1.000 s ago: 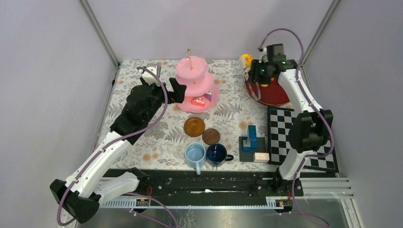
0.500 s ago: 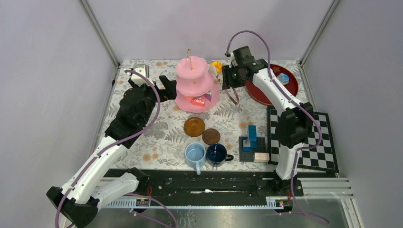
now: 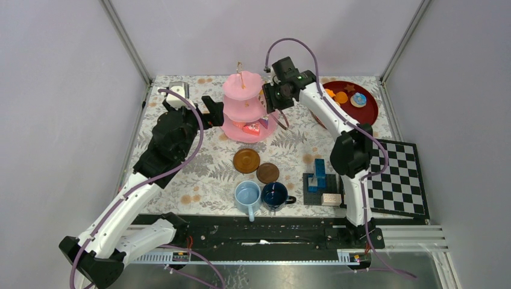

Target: Serve the afternoon tea

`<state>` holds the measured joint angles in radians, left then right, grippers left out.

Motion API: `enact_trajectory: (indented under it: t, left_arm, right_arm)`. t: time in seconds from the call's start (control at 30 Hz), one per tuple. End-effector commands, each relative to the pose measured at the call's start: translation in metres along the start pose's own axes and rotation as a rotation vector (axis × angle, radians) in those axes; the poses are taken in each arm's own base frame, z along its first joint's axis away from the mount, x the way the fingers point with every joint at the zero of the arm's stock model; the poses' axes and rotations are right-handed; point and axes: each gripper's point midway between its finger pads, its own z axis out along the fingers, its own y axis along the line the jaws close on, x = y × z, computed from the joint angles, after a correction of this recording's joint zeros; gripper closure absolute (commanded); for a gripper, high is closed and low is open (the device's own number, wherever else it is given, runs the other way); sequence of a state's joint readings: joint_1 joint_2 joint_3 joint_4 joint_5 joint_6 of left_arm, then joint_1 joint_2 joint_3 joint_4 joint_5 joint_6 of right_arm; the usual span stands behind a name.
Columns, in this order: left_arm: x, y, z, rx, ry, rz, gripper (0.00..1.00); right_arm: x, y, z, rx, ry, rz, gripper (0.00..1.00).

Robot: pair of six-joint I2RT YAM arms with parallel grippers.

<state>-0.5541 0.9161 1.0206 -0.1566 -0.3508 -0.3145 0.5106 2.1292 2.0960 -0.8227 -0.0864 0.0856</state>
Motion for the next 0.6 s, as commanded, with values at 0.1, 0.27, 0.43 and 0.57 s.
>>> enact_trajectory:
  t: [0.1,0.27,0.43,0.57]
  left_arm:
    - [-0.013,0.000,-0.001,-0.002,-0.053,-0.027,0.01]
    - [-0.012,-0.001,0.000,0.003,-0.051,-0.027,0.01]
    - [-0.011,-0.002,0.000,0.012,-0.047,-0.028,0.01]
    - [-0.010,-0.003,0.000,0.016,-0.045,-0.028,0.01]
  right_arm:
    - [-0.019,0.014,0.009,0.020,-0.002,-0.050,0.54]
    - [-0.023,0.018,0.013,0.025,-0.003,-0.063,0.47]
    - [-0.020,0.018,0.014,0.029,0.006,-0.062,0.41]
    - [-0.019,0.017,0.014,0.030,0.009,-0.062,0.37]
